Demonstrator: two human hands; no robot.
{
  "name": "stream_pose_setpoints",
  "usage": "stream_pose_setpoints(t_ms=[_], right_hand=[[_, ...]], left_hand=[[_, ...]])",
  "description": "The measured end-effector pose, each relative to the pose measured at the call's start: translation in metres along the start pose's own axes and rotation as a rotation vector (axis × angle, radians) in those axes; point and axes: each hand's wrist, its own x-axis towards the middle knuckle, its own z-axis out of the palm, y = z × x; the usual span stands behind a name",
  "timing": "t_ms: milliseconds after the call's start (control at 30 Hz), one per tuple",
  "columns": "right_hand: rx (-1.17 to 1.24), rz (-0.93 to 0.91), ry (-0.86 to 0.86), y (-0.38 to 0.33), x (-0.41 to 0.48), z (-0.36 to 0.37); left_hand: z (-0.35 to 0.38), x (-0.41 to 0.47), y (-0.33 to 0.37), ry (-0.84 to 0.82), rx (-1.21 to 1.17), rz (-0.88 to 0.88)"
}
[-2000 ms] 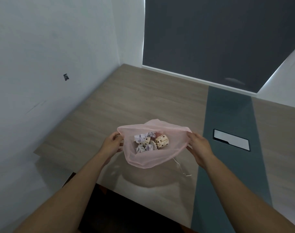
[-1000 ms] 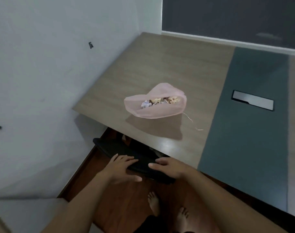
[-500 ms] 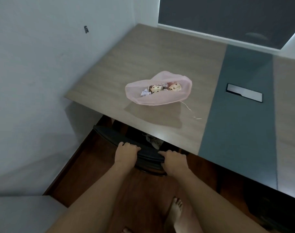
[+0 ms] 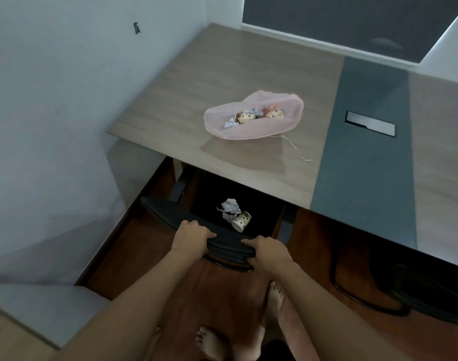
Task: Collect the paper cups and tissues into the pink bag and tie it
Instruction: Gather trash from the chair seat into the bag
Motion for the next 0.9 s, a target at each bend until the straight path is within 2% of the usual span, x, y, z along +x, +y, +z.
stream_pose_setpoints(t_ms=[233, 533, 733, 900], right_hand=[[0.054, -0.095, -0.107, -0.023, -0.033, 0.024], [-0.007, -0.128, -0.354, -0.046, -0.045, 0.046], [-0.107, -0.228, -0.494, -0.069, -0.049, 0.050], [-0.159, -0.305, -0.507, -0.078, -0.049, 0.056]], left_hand=[[0.028, -0.053, -0.020, -0.064, -0.114, 0.091], [0.051, -0.101, -0.044, -0.242, -0.288, 0.184], [0.052, -0.129, -0.051, -0.333, -0.315, 0.236], [0.057, -0.140, -0.056, -0.361, -0.367, 0.193]])
